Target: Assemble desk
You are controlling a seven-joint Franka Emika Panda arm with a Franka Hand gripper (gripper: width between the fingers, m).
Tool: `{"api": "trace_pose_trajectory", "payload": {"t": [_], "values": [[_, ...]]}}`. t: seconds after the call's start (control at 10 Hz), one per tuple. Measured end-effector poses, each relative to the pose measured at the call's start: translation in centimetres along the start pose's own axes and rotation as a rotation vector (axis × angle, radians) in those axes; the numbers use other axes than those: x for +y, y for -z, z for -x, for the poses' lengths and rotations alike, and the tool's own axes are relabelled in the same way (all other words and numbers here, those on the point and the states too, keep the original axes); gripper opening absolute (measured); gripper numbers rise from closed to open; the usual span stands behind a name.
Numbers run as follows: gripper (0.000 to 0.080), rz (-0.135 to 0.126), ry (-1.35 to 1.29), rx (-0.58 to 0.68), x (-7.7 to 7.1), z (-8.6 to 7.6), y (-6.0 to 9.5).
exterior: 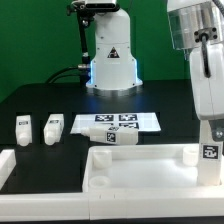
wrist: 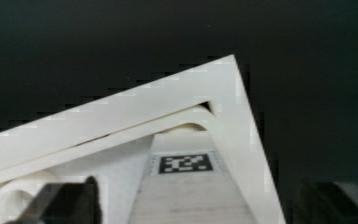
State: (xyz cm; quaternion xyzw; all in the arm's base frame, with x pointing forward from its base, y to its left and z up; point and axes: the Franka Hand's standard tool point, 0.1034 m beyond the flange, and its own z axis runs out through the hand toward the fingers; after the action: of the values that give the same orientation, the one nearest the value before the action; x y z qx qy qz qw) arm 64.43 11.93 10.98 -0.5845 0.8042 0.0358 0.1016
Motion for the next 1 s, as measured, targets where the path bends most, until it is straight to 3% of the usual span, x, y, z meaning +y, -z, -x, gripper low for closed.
{"api": "trace_pose_trajectory", "payload": {"t": [0.1, 0.2, 0.4, 0.8, 1.0], "values": [[0.0616, 0.016, 0.051, -0.006, 0.2, 0.2, 0.7], [0.0642, 0.006, 0.104, -0.019, 0.2, 0.2, 2.6], [0.0649, 0.002, 0.161, -0.032, -0.3, 0.0, 4.5], [0.0649, 0.006, 0.162, -0.028, -0.1, 0.0, 4.1], [0.0649, -0.006, 0.25, -0.028, -0.1, -0.9, 4.5]]}}
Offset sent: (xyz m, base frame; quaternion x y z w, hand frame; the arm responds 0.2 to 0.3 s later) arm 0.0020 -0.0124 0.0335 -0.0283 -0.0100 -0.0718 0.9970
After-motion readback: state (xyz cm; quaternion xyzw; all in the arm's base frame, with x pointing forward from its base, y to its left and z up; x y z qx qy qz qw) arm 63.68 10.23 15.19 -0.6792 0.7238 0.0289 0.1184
